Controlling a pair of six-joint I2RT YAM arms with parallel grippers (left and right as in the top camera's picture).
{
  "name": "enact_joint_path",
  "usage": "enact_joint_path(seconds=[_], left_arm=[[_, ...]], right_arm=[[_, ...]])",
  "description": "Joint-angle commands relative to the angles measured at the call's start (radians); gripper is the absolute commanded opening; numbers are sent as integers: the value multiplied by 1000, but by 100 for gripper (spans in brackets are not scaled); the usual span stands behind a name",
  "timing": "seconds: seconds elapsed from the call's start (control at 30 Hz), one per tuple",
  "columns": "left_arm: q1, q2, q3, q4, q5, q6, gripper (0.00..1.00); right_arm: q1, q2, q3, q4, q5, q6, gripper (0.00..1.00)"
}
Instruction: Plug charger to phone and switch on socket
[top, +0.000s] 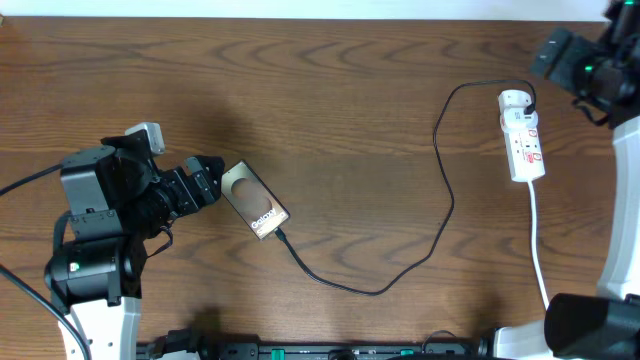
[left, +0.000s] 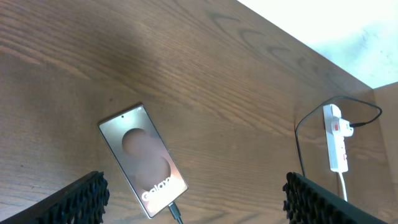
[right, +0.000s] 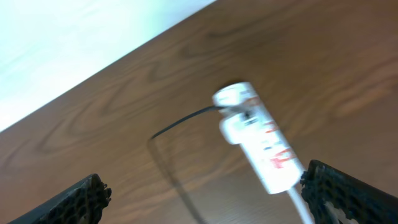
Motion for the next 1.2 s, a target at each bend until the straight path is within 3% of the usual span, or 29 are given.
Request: enact_joint_path(seconds=[0.0, 0.4, 0.77, 1.17], left_arm=[[1, -8, 3, 0, -16, -1, 89], [1, -8, 3, -23, -16, -1, 89], [0, 1, 3, -23, -16, -1, 89], [1, 18, 3, -23, -16, -2, 89]], right_arm=[[-73, 55, -1, 13, 21, -48, 99], [-251, 358, -1, -14, -562, -395, 99], [-249, 479, -1, -79, -388, -533, 99], [-231, 549, -1, -48, -359, -533, 99]])
